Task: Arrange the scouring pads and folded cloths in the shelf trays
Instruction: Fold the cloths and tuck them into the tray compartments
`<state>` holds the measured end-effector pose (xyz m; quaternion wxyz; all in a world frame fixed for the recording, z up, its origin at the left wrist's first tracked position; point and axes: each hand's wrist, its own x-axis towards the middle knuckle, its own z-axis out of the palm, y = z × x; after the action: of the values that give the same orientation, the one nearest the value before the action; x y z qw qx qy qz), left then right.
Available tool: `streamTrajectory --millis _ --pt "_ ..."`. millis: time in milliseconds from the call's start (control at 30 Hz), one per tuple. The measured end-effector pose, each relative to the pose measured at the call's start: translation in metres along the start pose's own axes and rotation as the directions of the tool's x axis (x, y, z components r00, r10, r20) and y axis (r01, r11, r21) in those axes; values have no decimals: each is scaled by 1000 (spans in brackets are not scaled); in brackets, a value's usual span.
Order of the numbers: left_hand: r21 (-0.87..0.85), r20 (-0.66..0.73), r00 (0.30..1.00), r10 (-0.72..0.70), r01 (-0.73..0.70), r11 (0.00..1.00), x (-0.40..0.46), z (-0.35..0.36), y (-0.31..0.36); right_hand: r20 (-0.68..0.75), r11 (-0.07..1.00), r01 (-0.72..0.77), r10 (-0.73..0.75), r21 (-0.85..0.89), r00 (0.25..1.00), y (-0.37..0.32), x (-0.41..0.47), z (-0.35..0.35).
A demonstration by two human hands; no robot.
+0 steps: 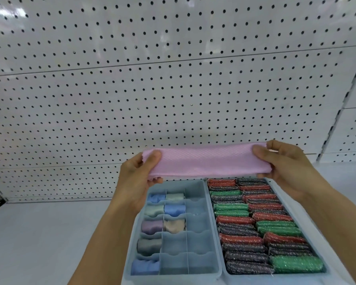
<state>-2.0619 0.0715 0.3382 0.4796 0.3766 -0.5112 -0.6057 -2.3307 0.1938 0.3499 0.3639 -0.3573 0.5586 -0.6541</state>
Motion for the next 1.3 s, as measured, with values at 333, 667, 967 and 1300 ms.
streamTrajectory --millis 333,667,967,1300 --pt "292 -113 986 122 -85 953 3 15 -2 -208 953 70 -136 -296 969 -1 0 19" --pt "229 183 974 134 -175 958 -19 83 15 42 852 295 -308 -433 951 -20 -10 80" --pt "155 212 963 166 -201 967 -25 71 19 150 842 311 -273 -441 950 -27 -7 70" --pt "226 566 814 126 -301 927 -19 39 1 354 942 271 -189 -198 916 -51 3 59"
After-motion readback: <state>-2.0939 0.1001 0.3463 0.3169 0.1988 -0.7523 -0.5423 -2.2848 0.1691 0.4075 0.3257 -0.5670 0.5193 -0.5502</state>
